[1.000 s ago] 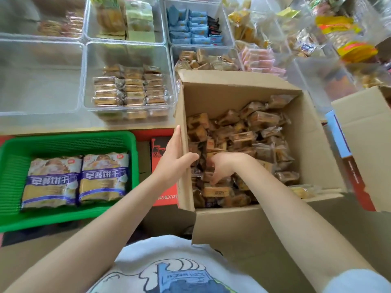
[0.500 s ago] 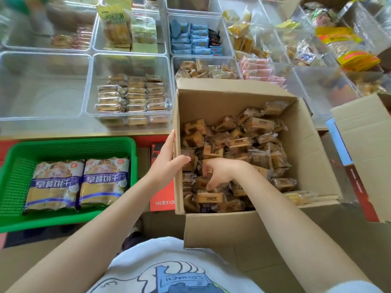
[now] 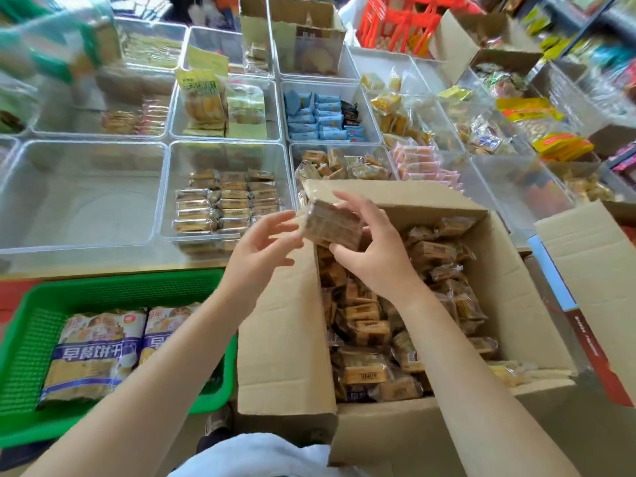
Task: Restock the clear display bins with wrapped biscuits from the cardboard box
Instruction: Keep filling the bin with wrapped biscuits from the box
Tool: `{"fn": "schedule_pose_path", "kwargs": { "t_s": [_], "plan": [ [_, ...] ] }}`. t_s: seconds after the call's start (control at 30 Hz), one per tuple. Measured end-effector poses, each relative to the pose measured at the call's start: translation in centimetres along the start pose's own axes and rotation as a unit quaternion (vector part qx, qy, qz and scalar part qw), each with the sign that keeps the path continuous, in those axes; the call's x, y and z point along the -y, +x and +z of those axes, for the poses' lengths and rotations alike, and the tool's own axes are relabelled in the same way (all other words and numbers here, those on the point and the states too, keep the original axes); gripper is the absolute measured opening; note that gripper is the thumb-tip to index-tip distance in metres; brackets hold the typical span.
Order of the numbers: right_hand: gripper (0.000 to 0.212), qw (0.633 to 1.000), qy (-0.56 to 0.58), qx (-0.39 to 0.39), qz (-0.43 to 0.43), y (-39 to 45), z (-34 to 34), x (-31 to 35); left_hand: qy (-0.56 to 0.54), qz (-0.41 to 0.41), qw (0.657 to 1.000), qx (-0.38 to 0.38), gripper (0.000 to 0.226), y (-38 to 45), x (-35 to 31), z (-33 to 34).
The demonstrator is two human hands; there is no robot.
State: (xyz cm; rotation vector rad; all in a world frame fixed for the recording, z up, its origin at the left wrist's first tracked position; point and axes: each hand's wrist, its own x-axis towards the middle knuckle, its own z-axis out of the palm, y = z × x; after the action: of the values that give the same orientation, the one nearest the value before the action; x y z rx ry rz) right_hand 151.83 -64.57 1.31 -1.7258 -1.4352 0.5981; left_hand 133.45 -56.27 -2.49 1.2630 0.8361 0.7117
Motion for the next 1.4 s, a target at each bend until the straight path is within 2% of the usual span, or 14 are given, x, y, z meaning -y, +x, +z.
{"fn": "schedule_pose_path", "kwargs": {
  "t_s": [0.1, 0.23, 0.37, 0.47, 0.57, 0.63, 0.7, 0.83, 0.93, 1.0, 1.07, 1.13, 1.3, 1.4],
  "plan": [
    [0.067, 0.996, 0.059, 0.062, 0.024, 2.4, 2.8, 2.4, -0.038, 0.005, 0.998, 0.058, 0.071, 1.4, -2.0, -3.3],
    [0.041, 0.964, 0.199, 0.142, 0.101, 6.7, 7.2, 4.9, -0.050, -0.015, 0.998, 0.046, 0.044, 3.4, -2.6, -8.5],
    [0.034, 0.973, 0.097, 0.185, 0.102, 11.4, 12.7, 5.6, -0.063, -0.078, 0.993, -0.055, 0.025, 6.5, -1.8, -13.4],
    [0.033, 0.981, -0.034, 0.166, 0.094, 15.4, 17.3, 5.2, -0.039, -0.102, 0.990, -0.089, 0.029, 9.8, -0.4, -17.8],
    [0.033, 0.981, -0.106, 0.134, 0.091, 18.0, 19.8, 3.8, 0.096, -0.066, 0.989, -0.095, 0.040, 11.7, 2.2, -20.6],
    [0.033, 0.980, -0.133, 0.109, 0.103, 20.5, 21.7, 2.0, 0.231, -0.044, 0.963, -0.129, 0.037, 13.2, 4.7, -23.2],
    [0.032, 0.980, -0.137, 0.078, 0.122, 23.0, 23.3, 0.1, 0.321, -0.066, 0.934, -0.141, 0.047, 14.2, 7.6, -25.2],
    [0.041, 0.980, -0.144, 0.028, 0.131, 27.7, 27.1, -2.8, 0.435, -0.094, 0.893, -0.071, 0.066, 14.7, 12.4, -26.3],
    [0.046, 0.977, -0.168, 0.034, 0.127, 30.2, 30.4, -3.9, 0.454, -0.071, 0.883, -0.097, 0.063, 14.7, 13.1, -26.2],
    [0.046, 0.964, -0.210, 0.098, 0.131, 31.3, 32.4, -4.9, 0.444, -0.062, 0.887, -0.108, 0.061, 14.8, 12.8, -26.4],
    [0.049, 0.929, -0.277, 0.200, 0.144, 31.8, 33.7, -5.7, 0.444, -0.058, 0.888, -0.104, 0.061, 14.8, 12.7, -26.6],
    [0.054, 0.899, -0.325, 0.258, 0.143, 32.0, 34.1, -5.8, 0.439, -0.057, 0.891, -0.099, 0.061, 14.8, 12.7, -26.7],
    [0.075, 0.840, -0.459, 0.283, 0.054, 28.7, 34.0, -4.4, 0.426, -0.068, 0.897, -0.100, 0.061, 14.8, 12.4, -26.8],
    [0.071, 0.832, -0.451, 0.316, 0.077, 26.7, 33.7, -4.1, 0.424, -0.078, 0.899, -0.074, 0.064, 14.7, 11.9, -26.7]
  ]
}}
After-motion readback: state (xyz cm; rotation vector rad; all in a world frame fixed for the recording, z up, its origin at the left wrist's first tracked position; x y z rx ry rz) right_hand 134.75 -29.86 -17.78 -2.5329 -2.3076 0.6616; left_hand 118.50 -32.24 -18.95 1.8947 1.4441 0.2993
